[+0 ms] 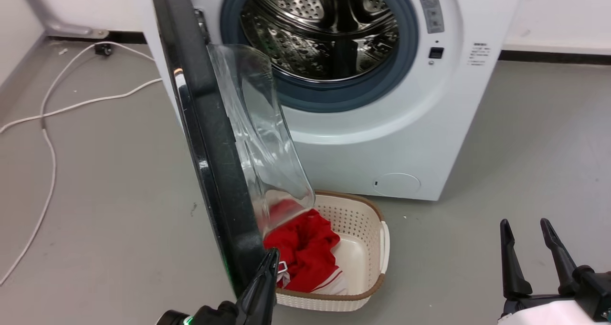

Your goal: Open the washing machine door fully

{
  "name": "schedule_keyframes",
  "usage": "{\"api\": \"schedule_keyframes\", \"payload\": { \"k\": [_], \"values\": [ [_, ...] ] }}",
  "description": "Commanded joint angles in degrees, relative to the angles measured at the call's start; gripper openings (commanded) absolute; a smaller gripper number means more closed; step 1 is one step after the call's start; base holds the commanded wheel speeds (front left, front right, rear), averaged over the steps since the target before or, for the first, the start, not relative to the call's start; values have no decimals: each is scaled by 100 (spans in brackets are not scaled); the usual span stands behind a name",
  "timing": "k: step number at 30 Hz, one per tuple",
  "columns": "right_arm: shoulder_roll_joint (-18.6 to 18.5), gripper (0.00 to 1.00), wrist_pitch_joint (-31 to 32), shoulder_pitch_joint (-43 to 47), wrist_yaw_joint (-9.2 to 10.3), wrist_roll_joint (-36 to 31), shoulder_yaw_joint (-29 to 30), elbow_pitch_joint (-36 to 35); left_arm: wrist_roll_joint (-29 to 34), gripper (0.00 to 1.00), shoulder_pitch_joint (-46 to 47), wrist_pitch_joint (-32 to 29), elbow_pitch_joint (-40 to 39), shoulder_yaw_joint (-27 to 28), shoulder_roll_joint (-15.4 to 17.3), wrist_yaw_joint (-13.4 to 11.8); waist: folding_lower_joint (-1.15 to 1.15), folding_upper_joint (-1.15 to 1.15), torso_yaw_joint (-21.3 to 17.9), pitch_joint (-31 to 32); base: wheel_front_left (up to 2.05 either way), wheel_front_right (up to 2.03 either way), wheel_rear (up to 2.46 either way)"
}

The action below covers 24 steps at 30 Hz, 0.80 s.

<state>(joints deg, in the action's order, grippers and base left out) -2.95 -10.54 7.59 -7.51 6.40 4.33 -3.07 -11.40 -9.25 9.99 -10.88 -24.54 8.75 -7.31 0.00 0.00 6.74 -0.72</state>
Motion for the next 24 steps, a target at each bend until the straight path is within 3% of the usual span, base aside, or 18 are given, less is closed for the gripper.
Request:
{"api": "schedule_keyframes", "payload": {
  "k": [1,14,24],
  "values": [
    [14,100,28,81,4,-24,5,-31,-48,0,-85,-14,-25,110,65,-81,0,0,168,38,0,0,0],
    [13,100,82,135,4,-44,88,-186,-209,0,-210,89,-118,469,127,-346,0,0,994,-10,0,0,0],
    [12,100,164,23,4,-107,49,-332,-551,0,145,204,176,983,309,-277,0,0,1506,-143,0,0,0]
  ]
}}
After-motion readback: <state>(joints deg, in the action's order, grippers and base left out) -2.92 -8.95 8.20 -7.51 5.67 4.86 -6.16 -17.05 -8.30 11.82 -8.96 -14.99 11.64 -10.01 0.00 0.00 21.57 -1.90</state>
